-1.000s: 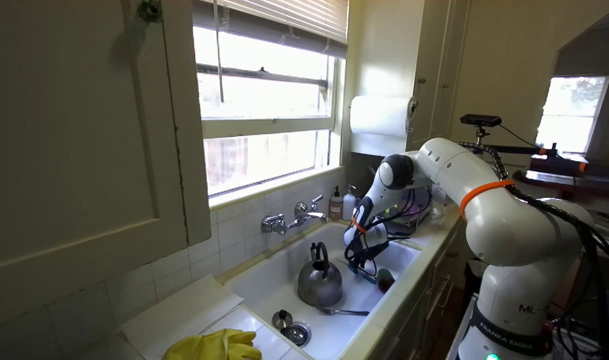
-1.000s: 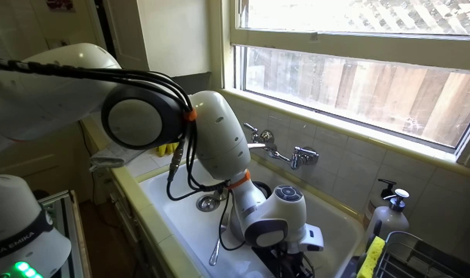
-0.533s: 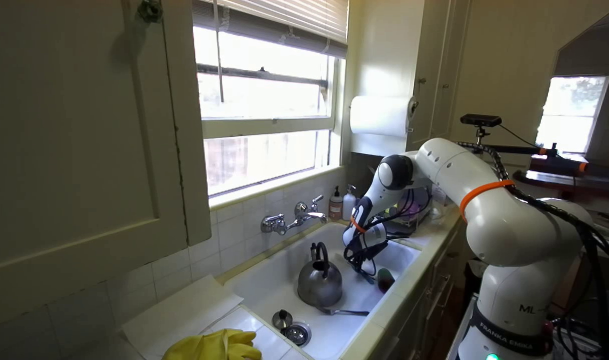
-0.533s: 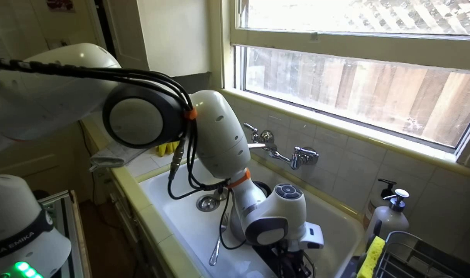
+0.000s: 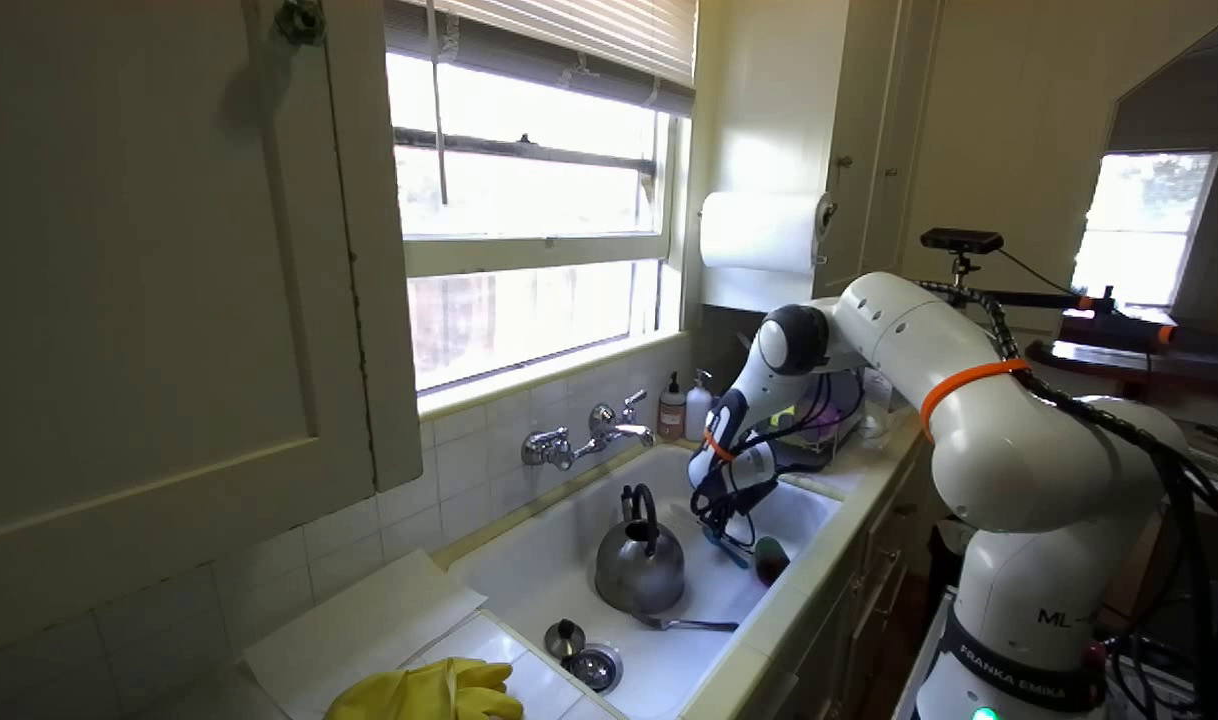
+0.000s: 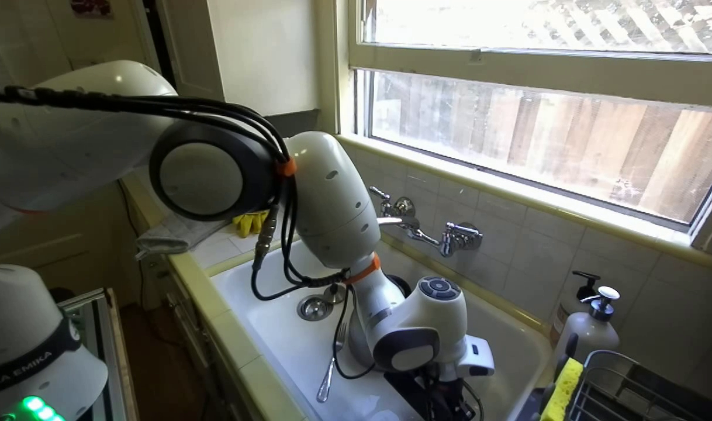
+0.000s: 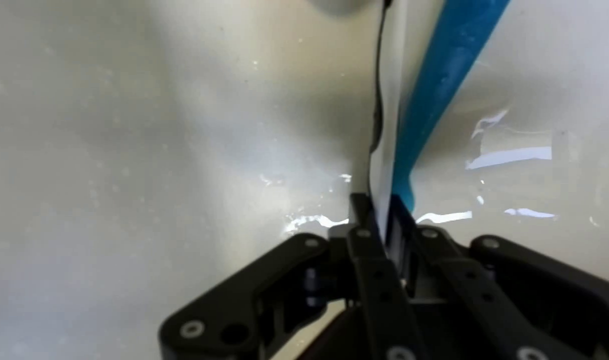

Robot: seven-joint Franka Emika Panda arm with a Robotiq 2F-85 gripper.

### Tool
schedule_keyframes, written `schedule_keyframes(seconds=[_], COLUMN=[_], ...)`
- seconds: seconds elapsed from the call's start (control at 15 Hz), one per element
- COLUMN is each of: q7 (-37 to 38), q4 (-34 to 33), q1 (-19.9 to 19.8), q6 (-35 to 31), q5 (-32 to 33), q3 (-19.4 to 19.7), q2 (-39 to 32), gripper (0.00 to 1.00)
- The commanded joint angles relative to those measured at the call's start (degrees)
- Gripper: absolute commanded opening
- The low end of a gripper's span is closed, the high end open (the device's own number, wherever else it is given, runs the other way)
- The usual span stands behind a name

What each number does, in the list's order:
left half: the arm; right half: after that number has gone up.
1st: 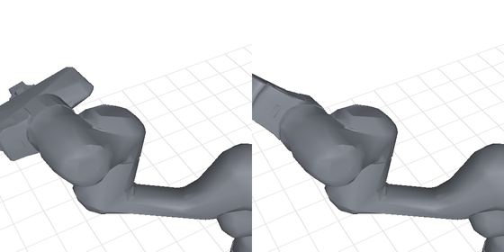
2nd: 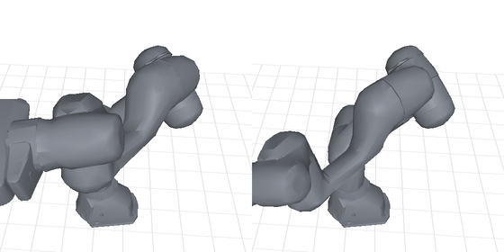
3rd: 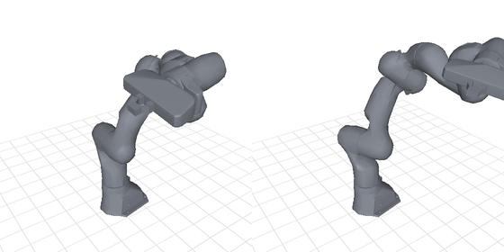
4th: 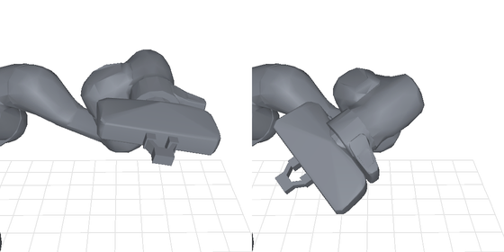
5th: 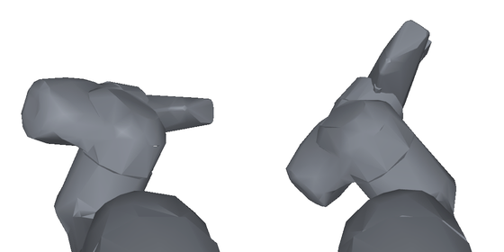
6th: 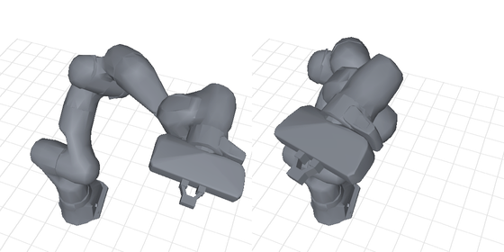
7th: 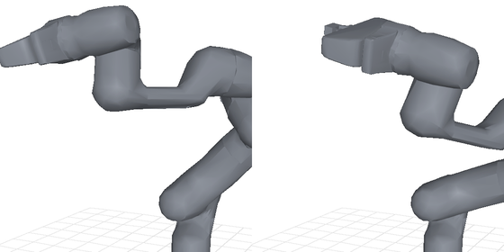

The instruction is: Pick up the white thing to stir inside the kettle

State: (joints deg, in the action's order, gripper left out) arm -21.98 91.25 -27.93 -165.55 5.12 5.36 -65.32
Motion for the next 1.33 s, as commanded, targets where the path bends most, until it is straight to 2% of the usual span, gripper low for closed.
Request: schedule_keyframes(seconds=[0.0,0.27,0.93,1.27], q7=[-3.0,-6.4,-13.9,-19.4], q4=[5.5,9.4,21.3,27.6], q1=[-0.9,-1.6,1.7,5.9], q6=[1.1,4.0,7.4,2.6], q5=[2.9,5.1,11.5,19.4], q3=[0.0,-0.7,0.7,4.8], q2=[5.4,10.4,23.0,27.6], gripper=[0.03,0.03,0.03,0.03])
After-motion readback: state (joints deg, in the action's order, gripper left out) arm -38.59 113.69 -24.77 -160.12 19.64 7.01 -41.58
